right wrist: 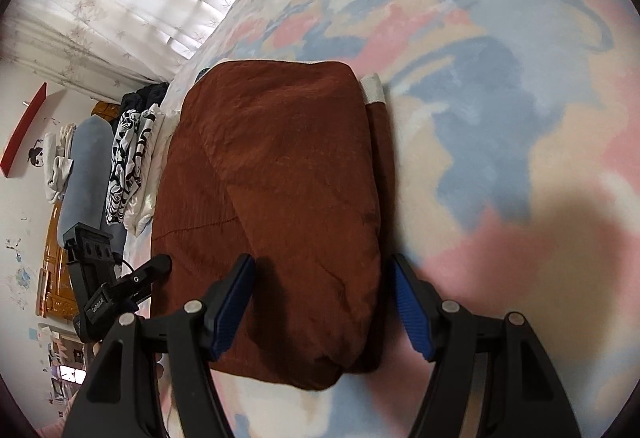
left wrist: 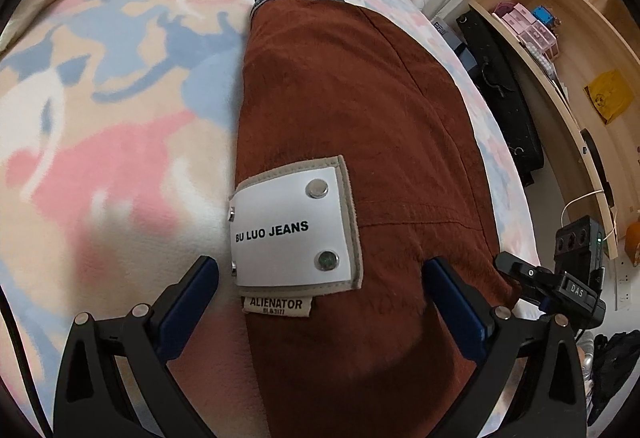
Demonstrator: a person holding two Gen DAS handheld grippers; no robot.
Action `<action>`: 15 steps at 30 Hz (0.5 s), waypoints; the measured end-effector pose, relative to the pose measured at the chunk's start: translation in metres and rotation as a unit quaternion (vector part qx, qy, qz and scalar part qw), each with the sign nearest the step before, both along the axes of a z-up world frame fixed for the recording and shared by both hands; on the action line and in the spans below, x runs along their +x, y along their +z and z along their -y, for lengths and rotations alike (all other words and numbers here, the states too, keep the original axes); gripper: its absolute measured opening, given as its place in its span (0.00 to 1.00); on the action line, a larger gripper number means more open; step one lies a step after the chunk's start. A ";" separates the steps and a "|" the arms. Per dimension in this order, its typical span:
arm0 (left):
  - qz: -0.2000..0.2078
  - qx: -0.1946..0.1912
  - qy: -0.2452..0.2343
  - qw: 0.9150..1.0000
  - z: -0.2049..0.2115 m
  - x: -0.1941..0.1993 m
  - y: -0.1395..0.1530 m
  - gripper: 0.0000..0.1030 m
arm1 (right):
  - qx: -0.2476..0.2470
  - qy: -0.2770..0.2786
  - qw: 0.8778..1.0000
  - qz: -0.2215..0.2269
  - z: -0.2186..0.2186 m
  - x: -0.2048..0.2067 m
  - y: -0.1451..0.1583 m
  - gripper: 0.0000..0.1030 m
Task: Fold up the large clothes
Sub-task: 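Grasp the brown bundle with both tools and lift it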
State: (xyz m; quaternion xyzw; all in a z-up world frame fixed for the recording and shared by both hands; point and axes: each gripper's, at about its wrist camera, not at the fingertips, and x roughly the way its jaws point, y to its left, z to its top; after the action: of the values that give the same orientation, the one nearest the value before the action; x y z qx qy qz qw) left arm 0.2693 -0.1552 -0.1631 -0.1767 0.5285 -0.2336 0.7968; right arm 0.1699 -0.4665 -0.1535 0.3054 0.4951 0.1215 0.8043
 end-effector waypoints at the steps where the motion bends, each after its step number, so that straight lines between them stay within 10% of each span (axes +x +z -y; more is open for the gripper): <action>1: -0.002 -0.004 -0.001 1.000 0.000 0.001 -0.001 1.00 | 0.003 0.000 1.000 -0.001 0.000 0.001 -0.001 0.66; 15: -0.018 -0.028 -0.022 0.999 0.012 0.015 -0.007 1.00 | 0.067 0.044 0.997 0.006 -0.013 0.045 -0.018 0.70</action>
State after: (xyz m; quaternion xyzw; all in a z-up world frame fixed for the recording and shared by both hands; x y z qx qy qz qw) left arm 0.2839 -0.1675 -0.1705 -0.1917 0.5394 -0.2627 0.7767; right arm 0.2153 -0.4539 -0.1720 0.3356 0.4940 0.1920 0.7788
